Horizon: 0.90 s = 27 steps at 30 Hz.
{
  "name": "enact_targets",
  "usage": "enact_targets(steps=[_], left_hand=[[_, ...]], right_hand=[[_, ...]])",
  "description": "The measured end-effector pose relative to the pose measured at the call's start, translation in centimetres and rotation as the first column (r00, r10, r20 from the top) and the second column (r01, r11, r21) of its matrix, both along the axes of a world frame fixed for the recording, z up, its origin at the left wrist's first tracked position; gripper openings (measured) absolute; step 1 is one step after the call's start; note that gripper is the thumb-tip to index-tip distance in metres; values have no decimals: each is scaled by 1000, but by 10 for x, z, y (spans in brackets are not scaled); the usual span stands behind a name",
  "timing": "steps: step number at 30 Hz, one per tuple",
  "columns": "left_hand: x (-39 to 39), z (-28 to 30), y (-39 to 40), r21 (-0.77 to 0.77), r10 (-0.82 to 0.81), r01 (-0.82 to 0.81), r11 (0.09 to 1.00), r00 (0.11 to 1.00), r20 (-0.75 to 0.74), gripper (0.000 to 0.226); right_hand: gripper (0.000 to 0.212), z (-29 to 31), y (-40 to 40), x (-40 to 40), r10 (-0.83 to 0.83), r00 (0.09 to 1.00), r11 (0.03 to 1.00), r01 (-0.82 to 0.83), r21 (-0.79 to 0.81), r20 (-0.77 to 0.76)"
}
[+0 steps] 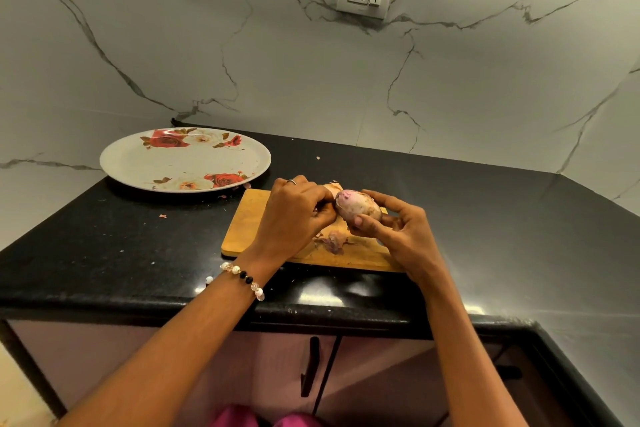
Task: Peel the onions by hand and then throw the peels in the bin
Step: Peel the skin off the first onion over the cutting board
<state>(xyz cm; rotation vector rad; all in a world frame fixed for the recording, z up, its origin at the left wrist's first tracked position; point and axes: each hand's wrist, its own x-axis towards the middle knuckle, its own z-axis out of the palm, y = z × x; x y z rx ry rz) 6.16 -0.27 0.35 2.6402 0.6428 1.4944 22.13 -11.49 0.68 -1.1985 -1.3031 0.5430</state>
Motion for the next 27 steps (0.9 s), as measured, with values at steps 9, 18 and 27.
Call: enact_targets(steps=[9, 18, 27], left_hand=[[1, -1, 2, -30, -94, 95, 995, 995, 28, 29], [-1, 0, 4, -73, 94, -86, 994, 989, 113, 24], [0, -1, 5, -55, 32, -28, 998, 997, 65, 22]], right_hand=[[35, -4, 4, 4, -105, 994, 993, 106, 46, -25], [26, -1, 2, 4, -167, 983, 981, 174, 91, -77], [47, -4, 5, 7, -202, 979, 974, 203, 96, -23]])
